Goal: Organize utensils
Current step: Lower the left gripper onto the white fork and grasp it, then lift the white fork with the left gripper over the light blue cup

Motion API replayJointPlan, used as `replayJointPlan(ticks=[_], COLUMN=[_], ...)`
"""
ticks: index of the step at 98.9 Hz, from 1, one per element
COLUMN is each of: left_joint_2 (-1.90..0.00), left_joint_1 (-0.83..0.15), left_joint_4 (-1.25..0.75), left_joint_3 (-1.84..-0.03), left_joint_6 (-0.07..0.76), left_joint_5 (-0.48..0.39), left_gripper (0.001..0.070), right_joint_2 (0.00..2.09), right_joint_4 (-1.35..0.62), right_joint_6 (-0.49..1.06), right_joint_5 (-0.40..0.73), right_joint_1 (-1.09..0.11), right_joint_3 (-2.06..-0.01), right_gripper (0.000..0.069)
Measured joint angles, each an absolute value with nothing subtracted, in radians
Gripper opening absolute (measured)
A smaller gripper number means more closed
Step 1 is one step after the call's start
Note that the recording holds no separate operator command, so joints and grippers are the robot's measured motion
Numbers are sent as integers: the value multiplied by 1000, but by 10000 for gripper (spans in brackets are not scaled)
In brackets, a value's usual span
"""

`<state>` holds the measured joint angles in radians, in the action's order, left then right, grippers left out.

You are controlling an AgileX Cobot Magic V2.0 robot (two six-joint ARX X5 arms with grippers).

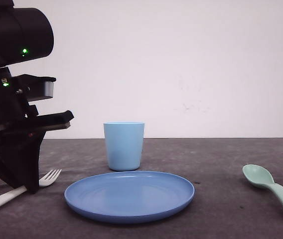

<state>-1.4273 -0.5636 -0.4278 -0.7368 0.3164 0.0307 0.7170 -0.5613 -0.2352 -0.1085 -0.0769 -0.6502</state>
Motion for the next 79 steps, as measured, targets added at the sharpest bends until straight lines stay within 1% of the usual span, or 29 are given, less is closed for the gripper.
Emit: replayJointPlan(ticks=[9, 21, 34, 42, 60, 79], left_joint_2=[-1394, -1304, -1185, -1152, -1180, -1326], left_joint_1=[-564, -564, -564, -564, -566, -566], left_joint_4=[-445, -406, -246, -127, 115, 315], left_joint_3=[-754, -814, -838, -838, -838, -838], left_joint_6=[316, 313, 303, 296, 279, 273], left_joint_5=[34, 76, 88, 88, 81, 79], left_gripper=[40, 40, 40, 40, 40, 40], right_joint_2=[717, 717, 717, 717, 717, 718], right_joint_4=[-562, -562, -561, -561, -557, -533], right_joint_6=[-235, -236, -236, -235, -236, -236], right_joint_5=[-109, -109, -109, -109, -108, -108], right_joint_1=[-77, -77, -77, -77, -77, -77], right_joint_3=[-650, -650, -650, -650, -650, -651], right_gripper=[419, 419, 419, 419, 419, 419])
